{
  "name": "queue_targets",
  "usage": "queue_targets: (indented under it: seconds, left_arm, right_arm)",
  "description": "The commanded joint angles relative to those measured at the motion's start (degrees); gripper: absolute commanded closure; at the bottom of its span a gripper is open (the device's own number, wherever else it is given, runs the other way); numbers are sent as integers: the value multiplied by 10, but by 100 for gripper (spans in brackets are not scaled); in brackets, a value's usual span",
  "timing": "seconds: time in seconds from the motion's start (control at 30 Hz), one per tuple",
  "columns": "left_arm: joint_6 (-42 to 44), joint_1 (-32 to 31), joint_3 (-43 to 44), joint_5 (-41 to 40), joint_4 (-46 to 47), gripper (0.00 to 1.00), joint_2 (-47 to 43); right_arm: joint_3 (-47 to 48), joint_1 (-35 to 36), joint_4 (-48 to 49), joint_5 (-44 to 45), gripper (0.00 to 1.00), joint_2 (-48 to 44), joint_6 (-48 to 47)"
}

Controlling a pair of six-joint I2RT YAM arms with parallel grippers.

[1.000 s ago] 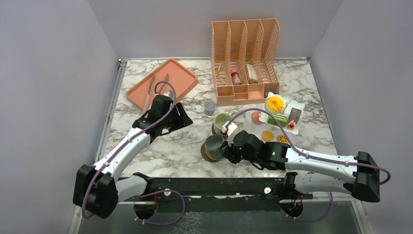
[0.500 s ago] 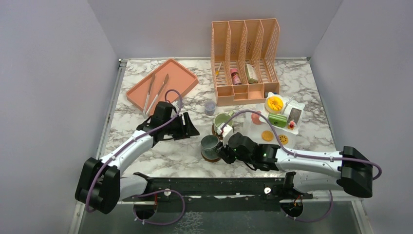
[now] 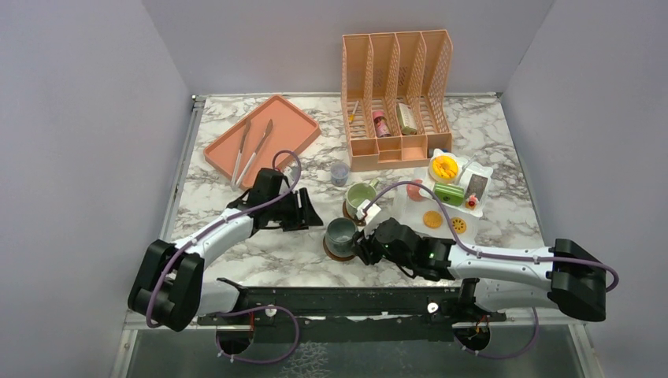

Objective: Serve the afternoon tea
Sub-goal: Place the cup on the coaster, then adjust the cup on the coaster.

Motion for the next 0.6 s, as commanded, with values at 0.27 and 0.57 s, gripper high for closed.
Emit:
queue_targets:
  seconds: [0.27,0.57]
  left_arm:
    - [17,-4,-20,7,33,59,54]
    - [4,-37,-25,-15,61,75,93]
  right_arm:
    - [-12,1,-31,13,63,-31,15]
    - [-12,1,-27,18,73,-12,14]
